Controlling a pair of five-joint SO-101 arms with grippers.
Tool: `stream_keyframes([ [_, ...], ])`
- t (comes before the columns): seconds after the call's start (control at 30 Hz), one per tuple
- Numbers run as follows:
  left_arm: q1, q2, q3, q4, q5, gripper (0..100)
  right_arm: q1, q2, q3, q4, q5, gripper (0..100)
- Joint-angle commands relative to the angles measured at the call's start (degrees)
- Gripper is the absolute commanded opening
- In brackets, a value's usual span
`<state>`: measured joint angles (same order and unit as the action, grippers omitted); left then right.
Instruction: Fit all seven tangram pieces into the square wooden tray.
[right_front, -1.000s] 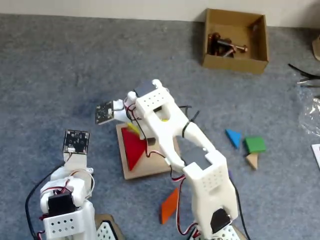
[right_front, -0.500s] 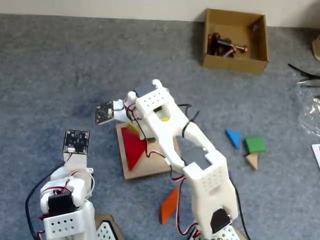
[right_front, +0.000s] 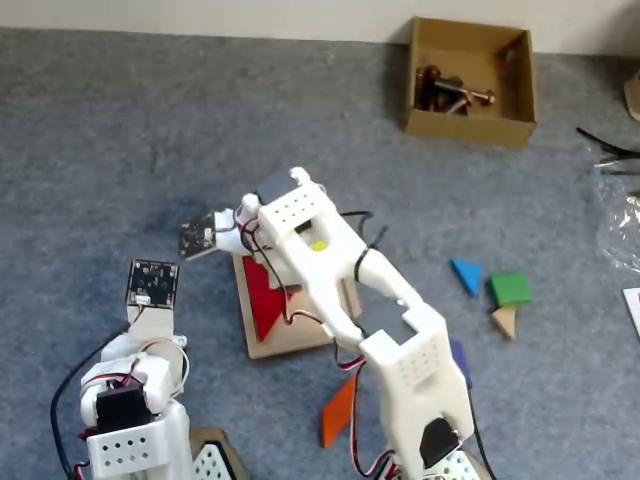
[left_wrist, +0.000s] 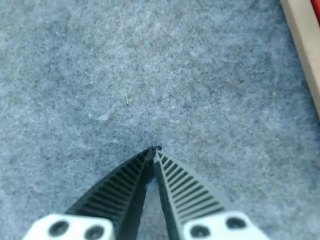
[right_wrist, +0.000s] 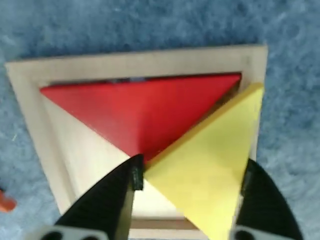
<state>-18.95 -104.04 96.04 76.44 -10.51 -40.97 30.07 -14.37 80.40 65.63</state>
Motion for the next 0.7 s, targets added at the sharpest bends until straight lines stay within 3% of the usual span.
stream_keyframes([
  [0.0,-1.0,-0.3,1.1,0.3,0.3,1,-1.0,-1.2,-1.2,-0.7,-1.1,30.7],
  [0.67,-1.0,-0.3,1.1,0.3,0.3,1,3.6,-1.5,-0.9,0.0,-1.5,30.7],
])
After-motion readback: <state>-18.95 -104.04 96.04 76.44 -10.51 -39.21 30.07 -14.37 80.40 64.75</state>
